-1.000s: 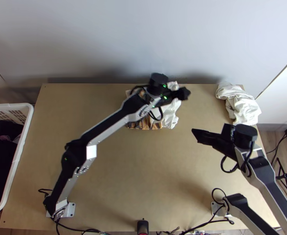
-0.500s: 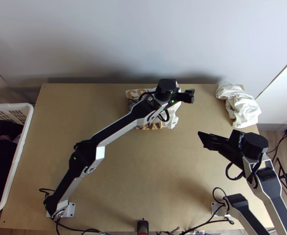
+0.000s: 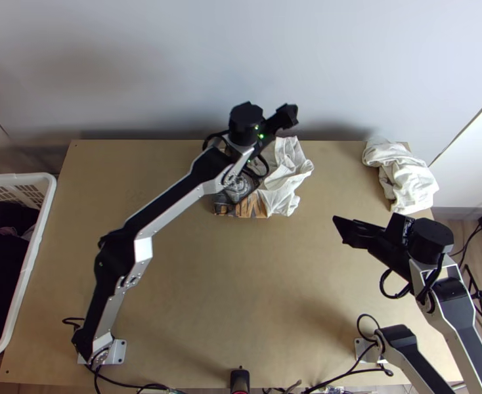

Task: Fold the t-shirt

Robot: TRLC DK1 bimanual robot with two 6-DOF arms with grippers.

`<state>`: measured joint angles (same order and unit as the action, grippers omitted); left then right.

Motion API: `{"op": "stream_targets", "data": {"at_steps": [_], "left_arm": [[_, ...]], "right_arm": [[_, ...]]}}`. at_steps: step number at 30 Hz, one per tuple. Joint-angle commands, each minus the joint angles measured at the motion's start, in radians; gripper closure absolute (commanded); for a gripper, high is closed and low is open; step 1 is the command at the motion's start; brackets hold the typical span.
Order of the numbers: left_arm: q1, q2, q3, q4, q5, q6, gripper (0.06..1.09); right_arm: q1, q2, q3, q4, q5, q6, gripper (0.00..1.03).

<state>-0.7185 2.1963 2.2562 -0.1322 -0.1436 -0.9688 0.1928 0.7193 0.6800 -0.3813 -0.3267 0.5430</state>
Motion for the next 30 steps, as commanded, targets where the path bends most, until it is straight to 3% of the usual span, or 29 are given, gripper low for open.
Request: {"op": "stream_targets", "data": {"at_steps": [1, 5, 8, 17, 25, 27, 28, 30], "left_arm": [[0.048, -0.067, -0.04, -0.129, -0.004, 0.068, 0.1], [0.148, -0.147, -0.104, -0.307, 0.081, 0.124, 0.1], [0.238, -0.231, -0.191, -0.414, 0.09, 0.188, 0.1], [0.45, -0.618, -0.739, -0.287, 0.194, 0.398, 0.11], [0.537, -0.823, -1.049, -0.241, 0.199, 0.538, 0.11], [0.556, -0.851, -1.095, -0.236, 0.199, 0.559, 0.11], [0.573, -0.862, -1.113, -0.234, 0.199, 0.564, 0.11], [0.603, -0.883, -1.144, -0.234, 0.199, 0.568, 0.11]], "right_arm": [[0.023, 0.042, 0.026, 0.002, 0.0, 0.011, 0.05], [0.111, 0.178, 0.092, 0.012, 0.02, 0.018, 0.06], [0.177, 0.313, 0.187, 0.059, 0.02, 0.005, 0.07], [0.373, 0.865, 0.602, 0.14, 0.029, -0.075, 0.1], [0.455, 1.29, 1.049, 0.096, 0.035, -0.075, 0.11], [0.47, 1.364, 1.141, 0.071, 0.035, -0.075, 0.24], [0.478, 1.388, 1.167, 0.068, 0.037, -0.087, 0.41], [0.494, 1.425, 1.201, 0.087, 0.097, -0.153, 1.02]]}}
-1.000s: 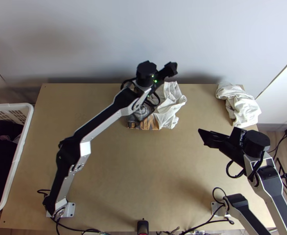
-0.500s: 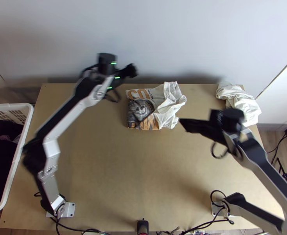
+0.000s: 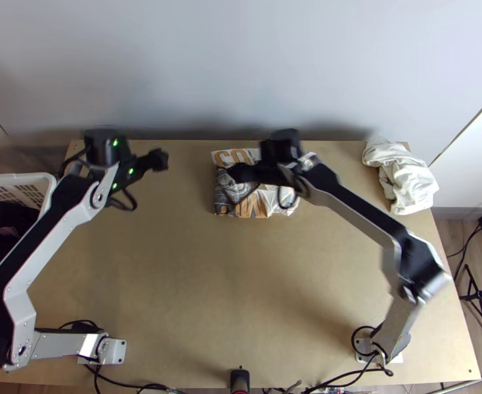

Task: Fold the t-shirt

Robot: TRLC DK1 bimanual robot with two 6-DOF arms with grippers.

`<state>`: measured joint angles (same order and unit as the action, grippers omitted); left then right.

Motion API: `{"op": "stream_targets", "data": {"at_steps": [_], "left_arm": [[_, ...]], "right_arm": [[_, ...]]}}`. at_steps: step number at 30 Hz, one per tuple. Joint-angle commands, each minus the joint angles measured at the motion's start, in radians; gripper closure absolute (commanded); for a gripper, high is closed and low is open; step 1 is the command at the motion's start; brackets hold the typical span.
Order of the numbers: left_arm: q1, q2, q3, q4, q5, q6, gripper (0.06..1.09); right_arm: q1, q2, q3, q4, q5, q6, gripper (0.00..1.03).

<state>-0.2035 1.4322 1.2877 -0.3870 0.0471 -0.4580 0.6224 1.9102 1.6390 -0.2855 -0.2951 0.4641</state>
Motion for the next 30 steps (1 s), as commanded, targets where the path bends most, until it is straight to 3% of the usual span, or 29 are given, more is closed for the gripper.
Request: {"op": "stream_targets", "data": {"at_steps": [1, 4, 12, 30], "left_arm": [[0.095, -0.133, -0.189, 0.02, 0.008, 0.065, 0.11], [0.116, -0.174, -0.223, 0.02, 0.008, 0.097, 0.11], [0.134, -0.211, -0.297, 0.04, 0.008, 0.096, 0.11], [0.13, -0.196, -0.361, 0.063, 0.008, 0.05, 0.11]], "right_arm": [[0.066, 0.25, 0.257, -0.009, 0.099, -0.079, 1.0], [0.063, 0.282, 0.259, -0.009, 0.151, -0.128, 1.0], [-0.018, 0.265, 0.183, -0.029, 0.178, -0.125, 1.0], [-0.294, -0.06, -0.334, 0.074, 0.192, -0.191, 1.0]]}}
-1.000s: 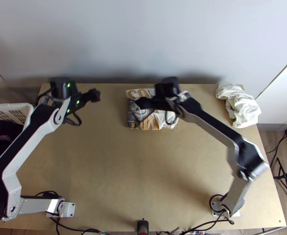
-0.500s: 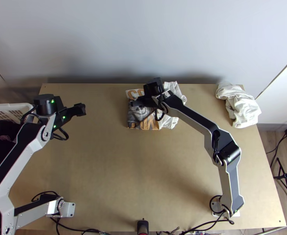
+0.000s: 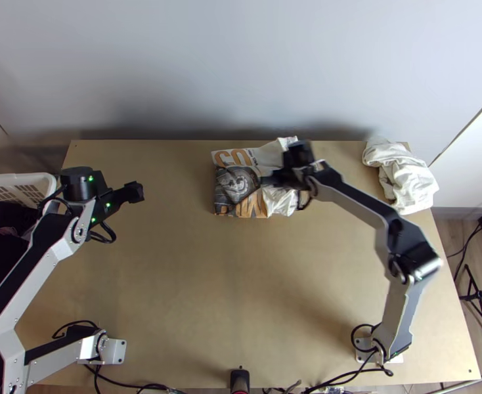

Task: Fold the t-shirt

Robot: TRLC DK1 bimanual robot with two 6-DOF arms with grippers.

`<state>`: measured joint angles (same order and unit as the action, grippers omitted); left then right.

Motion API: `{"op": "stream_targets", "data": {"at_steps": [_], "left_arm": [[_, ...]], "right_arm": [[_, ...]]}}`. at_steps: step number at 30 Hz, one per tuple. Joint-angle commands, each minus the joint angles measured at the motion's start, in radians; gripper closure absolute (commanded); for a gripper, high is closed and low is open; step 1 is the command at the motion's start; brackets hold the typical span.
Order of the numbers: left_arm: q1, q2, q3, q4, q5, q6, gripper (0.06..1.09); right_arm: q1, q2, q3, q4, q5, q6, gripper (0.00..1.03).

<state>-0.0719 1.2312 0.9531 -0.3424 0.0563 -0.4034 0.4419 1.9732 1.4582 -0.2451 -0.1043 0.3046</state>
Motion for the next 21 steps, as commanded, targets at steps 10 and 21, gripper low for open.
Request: {"op": "stream_targets", "data": {"at_steps": [10, 21], "left_arm": [[-0.003, 0.031, -0.02, 0.023, -0.01, -0.012, 0.11], [0.021, 0.005, -0.03, 0.0, -0.01, -0.005, 0.11]], "right_arm": [[-0.246, -0.332, -0.41, 0.141, 0.0, -0.122, 1.0], [-0.172, -0.536, -0.447, 0.148, 0.002, -0.119, 0.99]]}}
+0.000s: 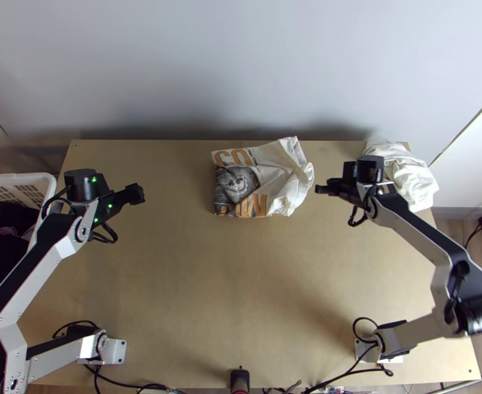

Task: Fold the t-shirt

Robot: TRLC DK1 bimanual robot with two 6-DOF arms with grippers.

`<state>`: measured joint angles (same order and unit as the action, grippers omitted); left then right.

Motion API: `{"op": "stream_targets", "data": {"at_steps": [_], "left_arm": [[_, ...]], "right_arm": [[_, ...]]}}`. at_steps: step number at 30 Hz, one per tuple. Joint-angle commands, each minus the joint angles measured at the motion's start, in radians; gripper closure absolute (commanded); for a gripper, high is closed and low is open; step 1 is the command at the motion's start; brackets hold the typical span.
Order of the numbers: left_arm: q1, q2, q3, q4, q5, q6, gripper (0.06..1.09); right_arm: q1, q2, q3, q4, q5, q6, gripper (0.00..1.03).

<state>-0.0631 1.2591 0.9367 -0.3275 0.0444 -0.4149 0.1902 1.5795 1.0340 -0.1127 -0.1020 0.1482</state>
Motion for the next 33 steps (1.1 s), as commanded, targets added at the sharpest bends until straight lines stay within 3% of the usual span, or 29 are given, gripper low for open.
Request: {"op": "stream_targets", "data": {"at_steps": [1, 2, 4, 5, 9, 11, 14, 17, 22, 26, 33], "left_arm": [[0.014, -0.027, -0.019, -0.015, 0.002, 0.007, 0.11], [0.019, -0.032, -0.026, -0.015, 0.002, 0.007, 0.11], [0.025, -0.044, -0.039, -0.016, 0.002, 0.008, 0.11], [0.031, -0.052, -0.049, -0.016, 0.002, 0.01, 0.11], [0.062, -0.092, -0.091, -0.016, 0.002, 0.018, 0.11], [0.082, -0.118, -0.114, -0.015, 0.002, 0.024, 0.11], [0.106, -0.171, -0.151, -0.016, 0.006, 0.037, 0.11], [0.148, -0.23, -0.171, -0.036, 0.009, 0.057, 0.11], [0.206, -0.297, -0.196, -0.058, 0.011, 0.103, 0.11], [0.273, -0.323, -0.207, -0.088, 0.068, 0.125, 0.11], [0.324, -0.349, -0.22, -0.13, 0.12, 0.116, 0.11]], "right_arm": [[0.134, -0.168, -0.012, 0.018, 0.002, 0.057, 0.9], [0.199, -0.184, 0.001, 0.015, 0.025, 0.063, 0.7], [0.351, -0.205, 0.035, -0.056, 0.064, 0.051, 0.15], [0.407, -0.204, 0.066, -0.111, 0.074, 0.042, 0.09], [0.594, -0.185, 0.144, -0.246, 0.124, -0.151, 0.09], [0.621, -0.165, 0.164, -0.275, 0.142, -0.228, 0.09], [0.626, -0.133, 0.169, -0.263, 0.211, -0.249, 0.06], [0.655, -0.07, 0.189, -0.335, 0.312, -0.407, 0.04], [0.744, -0.029, 0.129, -0.375, 0.584, -0.674, 0.04], [0.77, -0.018, 0.081, -0.355, 0.607, -0.705, 0.04], [0.784, 0.05, 0.021, -0.171, 0.63, -0.843, 0.04]]}}
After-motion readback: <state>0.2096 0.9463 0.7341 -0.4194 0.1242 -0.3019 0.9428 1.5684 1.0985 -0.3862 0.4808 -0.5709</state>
